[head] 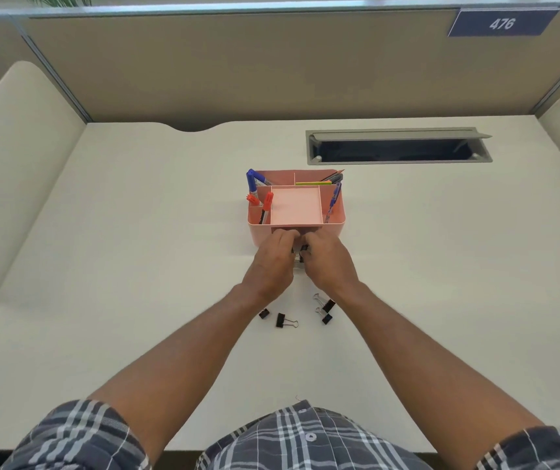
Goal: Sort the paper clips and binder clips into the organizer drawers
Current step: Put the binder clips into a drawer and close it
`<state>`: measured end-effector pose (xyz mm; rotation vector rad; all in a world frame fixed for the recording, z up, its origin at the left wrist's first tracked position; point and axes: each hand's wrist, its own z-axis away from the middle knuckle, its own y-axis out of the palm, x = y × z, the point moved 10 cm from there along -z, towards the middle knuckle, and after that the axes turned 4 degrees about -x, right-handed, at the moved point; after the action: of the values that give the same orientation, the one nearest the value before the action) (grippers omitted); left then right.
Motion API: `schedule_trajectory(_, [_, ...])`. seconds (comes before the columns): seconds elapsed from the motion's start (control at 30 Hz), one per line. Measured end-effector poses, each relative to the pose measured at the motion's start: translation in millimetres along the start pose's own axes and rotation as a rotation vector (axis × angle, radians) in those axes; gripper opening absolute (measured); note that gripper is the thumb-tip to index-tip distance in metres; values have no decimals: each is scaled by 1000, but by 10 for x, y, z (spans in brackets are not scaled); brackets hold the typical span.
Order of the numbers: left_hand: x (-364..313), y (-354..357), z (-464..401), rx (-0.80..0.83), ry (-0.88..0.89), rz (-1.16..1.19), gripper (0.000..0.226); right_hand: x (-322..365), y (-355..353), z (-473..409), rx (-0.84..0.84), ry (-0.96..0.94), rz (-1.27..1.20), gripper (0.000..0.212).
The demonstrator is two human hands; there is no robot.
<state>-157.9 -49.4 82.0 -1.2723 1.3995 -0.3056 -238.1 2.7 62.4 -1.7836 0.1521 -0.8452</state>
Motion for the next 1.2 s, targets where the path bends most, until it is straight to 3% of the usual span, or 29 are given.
schedule_trajectory(0.27, [228, -116, 320, -42, -37, 10, 36, -217, -77, 276, 20, 77, -69, 13])
schedule_trajectory(0.5, [593, 27, 1117, 115, -182, 32, 59, -669, 255, 891, 324, 314, 92, 25])
schedule_trajectory(0.63, [591, 44, 1177, 138, -166, 11, 48, -608, 316, 1003, 306, 319, 86, 14])
schedule_trajectory(1.03, [570, 90, 1085, 151, -124, -37, 19, -522, 320, 988, 253, 302, -94, 17])
schedule_trajectory(1.2, [473, -30, 897, 36, -114, -49, 14, -479, 117, 727, 160, 252, -101, 21])
